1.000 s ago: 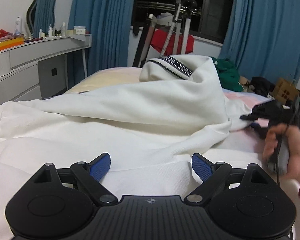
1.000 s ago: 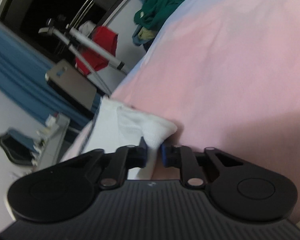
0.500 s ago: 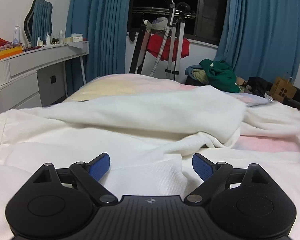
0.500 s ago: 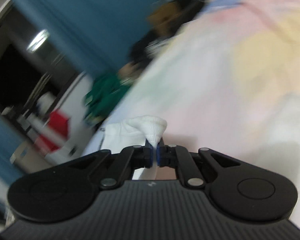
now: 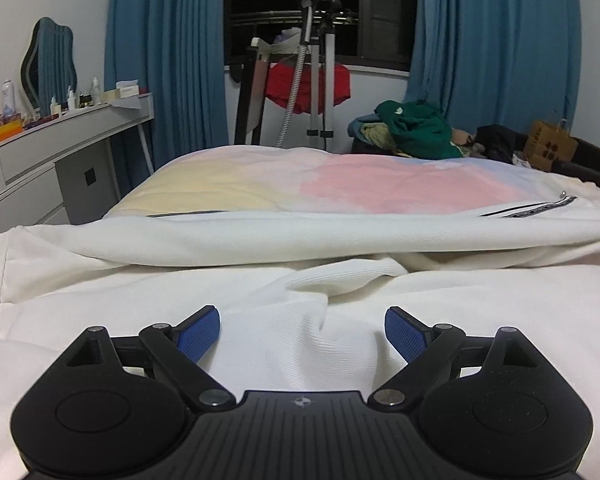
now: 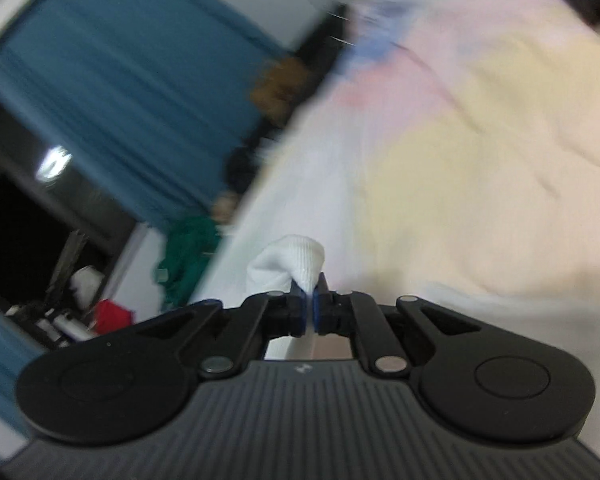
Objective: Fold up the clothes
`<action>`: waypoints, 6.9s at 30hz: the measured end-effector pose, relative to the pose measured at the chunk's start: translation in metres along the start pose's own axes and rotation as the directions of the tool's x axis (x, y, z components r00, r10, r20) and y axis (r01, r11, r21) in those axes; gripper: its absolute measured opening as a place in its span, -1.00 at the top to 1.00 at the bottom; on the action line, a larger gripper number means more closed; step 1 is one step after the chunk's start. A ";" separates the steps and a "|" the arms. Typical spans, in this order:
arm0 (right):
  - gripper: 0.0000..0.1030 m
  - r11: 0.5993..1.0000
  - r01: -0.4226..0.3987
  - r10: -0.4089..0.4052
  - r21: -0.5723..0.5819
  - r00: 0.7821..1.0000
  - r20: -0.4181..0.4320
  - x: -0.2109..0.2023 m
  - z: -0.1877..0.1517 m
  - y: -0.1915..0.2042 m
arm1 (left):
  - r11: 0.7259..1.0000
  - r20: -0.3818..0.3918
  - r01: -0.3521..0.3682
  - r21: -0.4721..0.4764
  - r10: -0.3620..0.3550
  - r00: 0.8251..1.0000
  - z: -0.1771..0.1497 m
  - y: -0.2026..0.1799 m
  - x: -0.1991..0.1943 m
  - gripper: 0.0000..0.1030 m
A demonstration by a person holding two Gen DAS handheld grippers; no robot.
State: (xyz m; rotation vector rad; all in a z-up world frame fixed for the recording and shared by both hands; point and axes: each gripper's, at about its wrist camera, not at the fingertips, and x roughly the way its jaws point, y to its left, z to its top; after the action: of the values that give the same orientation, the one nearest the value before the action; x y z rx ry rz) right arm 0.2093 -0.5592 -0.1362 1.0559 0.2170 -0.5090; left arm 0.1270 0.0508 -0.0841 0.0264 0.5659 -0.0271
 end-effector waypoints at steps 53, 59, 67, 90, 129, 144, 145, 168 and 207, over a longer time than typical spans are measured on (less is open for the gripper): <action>-0.21 0.940 -0.058 -0.027 -0.336 0.970 -0.243 -0.191 -0.103 0.068 | 0.818 0.055 0.089 0.568 -0.146 0.988 0.021 -0.163 0.055 -0.76; -0.21 0.957 -0.032 -0.045 -0.288 0.965 -0.259 -0.175 -0.099 0.057 | 0.745 0.015 0.109 0.658 -0.158 0.987 0.026 -0.230 0.123 -0.74; -0.21 0.969 -0.026 -0.041 -0.245 0.963 -0.266 -0.166 -0.096 0.053 | 0.778 0.038 0.045 0.627 -0.088 0.995 0.053 -0.253 0.179 -0.69; -0.21 0.988 -0.037 -0.020 -0.151 0.935 -0.355 -0.140 -0.102 0.040 | 0.975 -0.017 -0.007 0.221 0.011 1.000 0.117 -0.125 0.207 -0.71; -0.19 0.969 -0.140 0.036 -0.204 0.897 -0.441 -0.127 -0.141 0.078 | 0.968 -0.069 0.152 0.199 -0.140 0.988 0.045 -0.045 0.137 0.84; -0.19 0.986 -0.120 0.051 -0.118 0.881 -0.471 -0.127 -0.138 0.065 | 0.977 -0.062 0.160 0.139 -0.153 0.986 0.031 -0.035 0.097 0.76; -0.19 0.987 -0.118 0.054 -0.108 0.880 -0.471 -0.127 -0.137 0.064 | 0.976 -0.060 0.159 0.149 -0.151 0.987 0.030 -0.038 0.100 0.71; -0.20 0.989 -0.146 0.119 -0.025 0.887 -0.445 -0.126 -0.136 0.057 | 0.987 -0.026 0.154 0.046 -0.153 0.988 0.045 -0.023 0.087 0.88; 0.82 0.949 -0.180 0.151 -0.259 0.980 -0.126 -0.031 -0.003 0.171 | 0.934 0.064 0.352 -0.054 -0.349 0.935 0.046 0.006 0.079 0.88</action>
State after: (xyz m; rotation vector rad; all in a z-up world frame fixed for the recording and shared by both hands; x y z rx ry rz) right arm 0.2685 -0.4806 0.0075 0.8255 0.2790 -0.2630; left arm 0.2181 0.0536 -0.0873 -0.1393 0.5115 -0.3572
